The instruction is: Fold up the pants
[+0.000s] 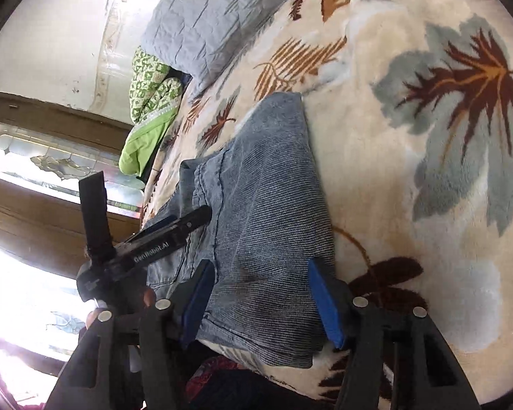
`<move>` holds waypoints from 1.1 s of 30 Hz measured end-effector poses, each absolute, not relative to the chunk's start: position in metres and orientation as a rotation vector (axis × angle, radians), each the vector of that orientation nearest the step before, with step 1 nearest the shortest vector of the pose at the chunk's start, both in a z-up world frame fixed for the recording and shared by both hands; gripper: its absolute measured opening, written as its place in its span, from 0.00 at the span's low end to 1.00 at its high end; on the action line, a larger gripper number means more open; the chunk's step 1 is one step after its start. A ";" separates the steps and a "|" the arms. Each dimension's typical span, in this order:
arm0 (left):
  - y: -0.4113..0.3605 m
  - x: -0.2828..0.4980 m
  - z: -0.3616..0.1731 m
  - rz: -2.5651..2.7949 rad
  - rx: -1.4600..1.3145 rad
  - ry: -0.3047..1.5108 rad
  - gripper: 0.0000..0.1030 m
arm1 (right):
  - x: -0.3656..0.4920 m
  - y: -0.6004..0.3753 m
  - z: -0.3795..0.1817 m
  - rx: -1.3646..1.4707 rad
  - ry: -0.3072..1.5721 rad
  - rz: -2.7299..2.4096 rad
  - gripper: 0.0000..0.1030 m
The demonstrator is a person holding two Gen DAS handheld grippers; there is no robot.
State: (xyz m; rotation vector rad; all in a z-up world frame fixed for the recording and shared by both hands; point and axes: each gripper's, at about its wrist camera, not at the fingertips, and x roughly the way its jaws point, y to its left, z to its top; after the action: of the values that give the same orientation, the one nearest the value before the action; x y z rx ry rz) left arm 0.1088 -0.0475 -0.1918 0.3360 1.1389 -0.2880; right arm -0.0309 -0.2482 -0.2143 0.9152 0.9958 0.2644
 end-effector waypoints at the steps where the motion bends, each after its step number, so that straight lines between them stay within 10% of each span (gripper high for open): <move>1: -0.046 0.108 -0.188 -0.281 0.343 1.127 0.91 | -0.030 -0.246 -0.212 0.903 0.999 0.264 0.59; 33: 0.179 0.094 -0.090 0.131 0.097 0.953 0.91 | -0.012 -0.179 -0.182 0.340 0.983 0.091 0.61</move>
State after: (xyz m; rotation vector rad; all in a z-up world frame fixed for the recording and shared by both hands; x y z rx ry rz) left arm 0.0940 0.1790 -0.0898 0.0969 0.9526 0.1311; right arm -0.0120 -0.1789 -0.1819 0.3398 0.9829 0.0908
